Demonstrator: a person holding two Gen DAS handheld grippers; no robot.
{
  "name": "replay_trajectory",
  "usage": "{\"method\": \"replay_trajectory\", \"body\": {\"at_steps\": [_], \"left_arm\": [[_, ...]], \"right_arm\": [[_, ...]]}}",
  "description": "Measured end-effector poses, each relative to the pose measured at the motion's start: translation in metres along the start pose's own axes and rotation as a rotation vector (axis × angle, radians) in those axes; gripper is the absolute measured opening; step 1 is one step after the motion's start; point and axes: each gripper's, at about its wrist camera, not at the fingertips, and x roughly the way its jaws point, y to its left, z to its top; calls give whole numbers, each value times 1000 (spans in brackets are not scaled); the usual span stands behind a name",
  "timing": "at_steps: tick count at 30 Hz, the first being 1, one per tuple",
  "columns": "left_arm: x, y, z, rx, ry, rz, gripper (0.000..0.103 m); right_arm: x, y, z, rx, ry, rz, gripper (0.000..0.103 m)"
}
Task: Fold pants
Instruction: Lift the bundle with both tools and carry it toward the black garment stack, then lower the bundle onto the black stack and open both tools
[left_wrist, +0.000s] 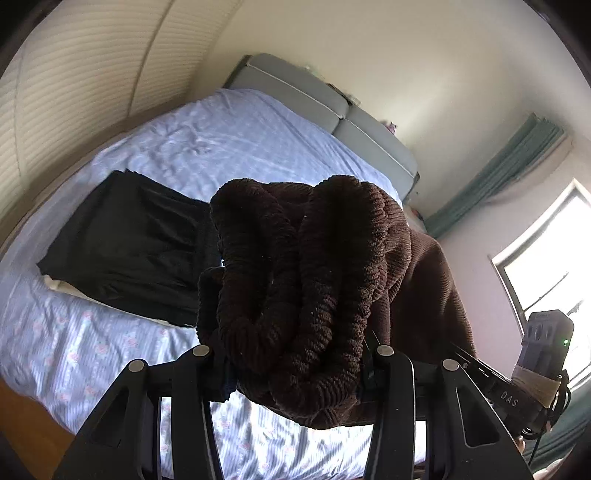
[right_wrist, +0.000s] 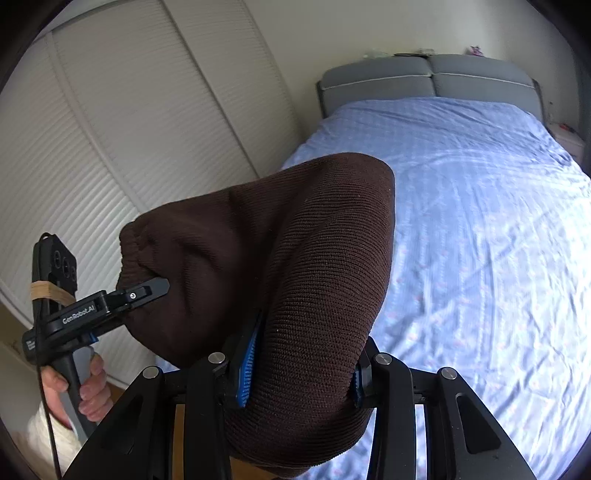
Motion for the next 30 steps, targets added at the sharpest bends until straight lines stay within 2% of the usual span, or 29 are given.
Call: {"method": "replay_trajectory", "body": {"at_steps": [8, 17, 24, 30], "left_arm": [[-20, 45, 31, -14, -31, 4, 44], [-12, 127, 97, -12, 22, 3, 44], [26, 197, 147, -44, 65, -19, 44], [77, 245, 173, -105, 130, -25, 44]], "right_arm": [[35, 35, 22, 1, 12, 43, 40], [101, 93, 37, 53, 27, 48, 40], [171, 118, 59, 51, 60, 51, 40], [227, 123, 77, 45, 140, 17, 40]]}}
